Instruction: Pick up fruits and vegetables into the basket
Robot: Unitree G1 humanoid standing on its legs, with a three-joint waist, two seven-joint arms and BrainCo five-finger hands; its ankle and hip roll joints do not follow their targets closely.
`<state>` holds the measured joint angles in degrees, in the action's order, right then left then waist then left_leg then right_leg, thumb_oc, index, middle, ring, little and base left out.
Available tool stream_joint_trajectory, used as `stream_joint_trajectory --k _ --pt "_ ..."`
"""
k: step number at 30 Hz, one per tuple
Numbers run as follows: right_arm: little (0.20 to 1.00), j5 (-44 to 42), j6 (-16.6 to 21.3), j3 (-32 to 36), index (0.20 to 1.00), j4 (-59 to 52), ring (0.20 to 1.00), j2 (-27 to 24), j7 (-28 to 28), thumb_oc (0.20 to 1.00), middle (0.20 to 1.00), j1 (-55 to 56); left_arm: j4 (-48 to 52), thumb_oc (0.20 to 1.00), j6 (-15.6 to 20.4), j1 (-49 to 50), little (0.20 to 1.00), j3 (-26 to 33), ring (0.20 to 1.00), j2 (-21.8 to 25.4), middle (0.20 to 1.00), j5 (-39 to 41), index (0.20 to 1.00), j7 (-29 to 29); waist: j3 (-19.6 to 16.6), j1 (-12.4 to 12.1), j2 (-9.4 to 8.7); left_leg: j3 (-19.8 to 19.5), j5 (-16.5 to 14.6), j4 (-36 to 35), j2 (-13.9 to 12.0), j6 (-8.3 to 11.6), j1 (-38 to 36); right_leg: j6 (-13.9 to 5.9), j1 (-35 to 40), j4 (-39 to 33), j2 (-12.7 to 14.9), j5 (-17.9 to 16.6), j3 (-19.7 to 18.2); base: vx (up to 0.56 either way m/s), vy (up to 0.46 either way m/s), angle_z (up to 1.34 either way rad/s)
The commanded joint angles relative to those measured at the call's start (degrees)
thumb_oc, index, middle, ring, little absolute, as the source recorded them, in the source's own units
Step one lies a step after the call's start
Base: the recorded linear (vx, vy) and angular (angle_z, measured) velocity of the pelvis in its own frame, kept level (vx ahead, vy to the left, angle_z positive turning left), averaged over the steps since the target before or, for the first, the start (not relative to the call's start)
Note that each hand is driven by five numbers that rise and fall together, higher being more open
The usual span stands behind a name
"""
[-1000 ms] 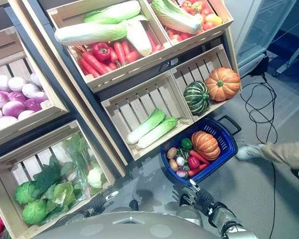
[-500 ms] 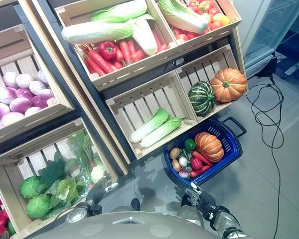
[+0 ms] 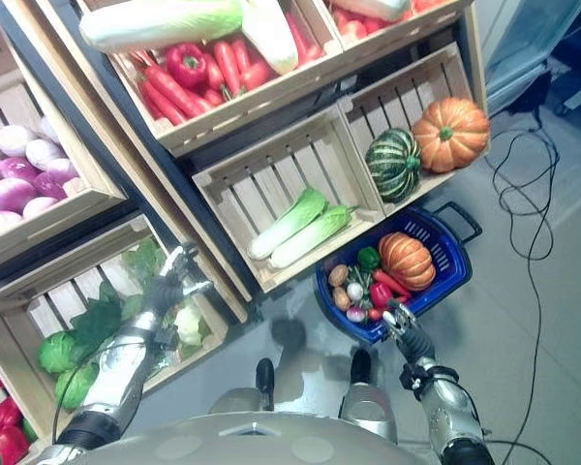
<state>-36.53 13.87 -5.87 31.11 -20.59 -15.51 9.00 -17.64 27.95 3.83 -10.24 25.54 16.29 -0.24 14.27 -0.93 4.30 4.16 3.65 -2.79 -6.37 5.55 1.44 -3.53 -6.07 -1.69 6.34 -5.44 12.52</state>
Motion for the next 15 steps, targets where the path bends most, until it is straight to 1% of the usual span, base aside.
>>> stream_joint_trajectory --k 1,3,4,5,6,9,13,14,15 --pt "1.000 2.09 3.75 -1.39 1.000 -7.03 1.000 -0.98 2.71 1.000 1.000 -1.38 4.52 1.000 3.01 -5.62 1.000 -0.07 1.000 3.00 1.000 -6.43 1.000 7.45 3.51 2.72 -1.90 -0.88 -3.78 5.44 1.66 -2.30 5.26 -1.22 -4.38 14.92 2.69 11.41 -1.03 -0.03 -0.012 -0.04" --pt "1.000 2.60 4.00 -2.03 1.000 -9.27 1.000 -1.80 3.31 1.000 1.000 -1.30 6.27 1.000 2.19 -8.10 1.000 -0.82 1.000 3.81 1.000 -7.90 1.000 10.82 4.78 3.42 -1.81 -0.90 -3.57 6.41 1.94 -2.37 7.05 -1.14 -6.74 16.86 2.63 11.91 -1.65 -0.03 -0.022 -0.06" --pt "1.000 3.04 4.52 -2.40 1.000 -9.77 1.000 -2.21 3.84 1.000 1.000 -1.31 6.59 1.000 1.29 -9.36 1.000 -1.12 1.000 3.97 1.000 -7.98 1.000 11.52 5.39 3.74 -1.82 -0.90 -3.51 7.08 2.03 -2.40 8.05 -1.11 -7.98 17.88 2.57 12.06 -1.91 -0.04 -0.034 -0.03" --pt "1.000 3.18 5.02 -2.84 1.000 -10.30 1.000 -2.70 4.02 1.000 1.000 -1.52 6.83 1.000 0.24 -11.03 1.000 -1.81 1.000 4.13 1.000 -9.38 1.000 13.37 6.02 4.11 -1.85 -0.89 -3.47 8.07 2.16 -2.44 9.54 -1.10 -9.78 19.35 2.52 12.28 -2.33 -0.05 -0.038 0.00" --pt "1.000 3.29 4.93 -3.36 1.000 -11.12 1.000 -2.98 4.56 1.000 1.000 -2.00 7.19 1.000 -0.86 -12.83 1.000 -2.69 1.000 4.32 1.000 -11.12 1.000 16.17 6.64 4.42 -1.89 -0.88 -3.35 8.91 2.34 -2.53 10.84 -1.12 -11.34 20.64 2.47 12.38 -2.68 -0.05 -0.040 -0.02" --pt "1.000 3.78 4.87 -4.93 1.000 -12.81 1.000 -3.84 6.15 1.000 1.000 -3.41 7.00 1.000 -3.95 -18.11 1.000 -4.57 1.000 4.77 1.000 -13.21 1.000 21.24 8.35 5.26 -2.13 -0.72 -3.43 11.32 2.96 -2.78 14.13 -1.07 -15.02 24.08 2.38 13.17 -3.50 -0.02 -0.044 0.00" --pt "1.000 5.39 4.16 -7.13 1.000 -15.22 1.000 -4.94 8.42 1.000 1.000 -5.83 6.39 1.000 -10.44 -24.94 1.000 -6.06 1.000 6.06 1.000 -14.04 1.000 25.62 10.49 6.37 -2.51 0.20 -3.38 14.07 3.19 -3.05 18.28 -1.10 -19.77 27.38 1.85 13.35 -4.44 -0.04 -0.045 -0.04" --pt "1.000 5.61 3.99 -7.29 1.000 -15.41 1.000 -5.03 8.65 1.000 1.000 -6.00 6.28 1.000 -11.00 -25.38 1.000 -6.08 1.000 6.14 1.000 -14.04 1.000 25.95 10.62 6.46 -2.54 0.27 -3.39 14.27 3.19 -3.07 18.55 -1.08 -20.06 27.59 1.79 13.36 -4.54 -0.02 -0.025 -0.11" --pt "1.000 6.15 3.44 -7.85 1.000 -16.14 1.000 -5.40 8.97 1.000 1.000 -6.63 5.49 1.000 -12.55 -27.31 1.000 -6.07 1.000 6.62 1.000 -13.87 1.000 27.13 11.18 6.97 -2.60 0.59 -3.37 14.86 3.07 -3.15 19.35 -0.97 -21.06 28.30 1.43 13.45 -4.89 -0.01 -0.017 -0.07"
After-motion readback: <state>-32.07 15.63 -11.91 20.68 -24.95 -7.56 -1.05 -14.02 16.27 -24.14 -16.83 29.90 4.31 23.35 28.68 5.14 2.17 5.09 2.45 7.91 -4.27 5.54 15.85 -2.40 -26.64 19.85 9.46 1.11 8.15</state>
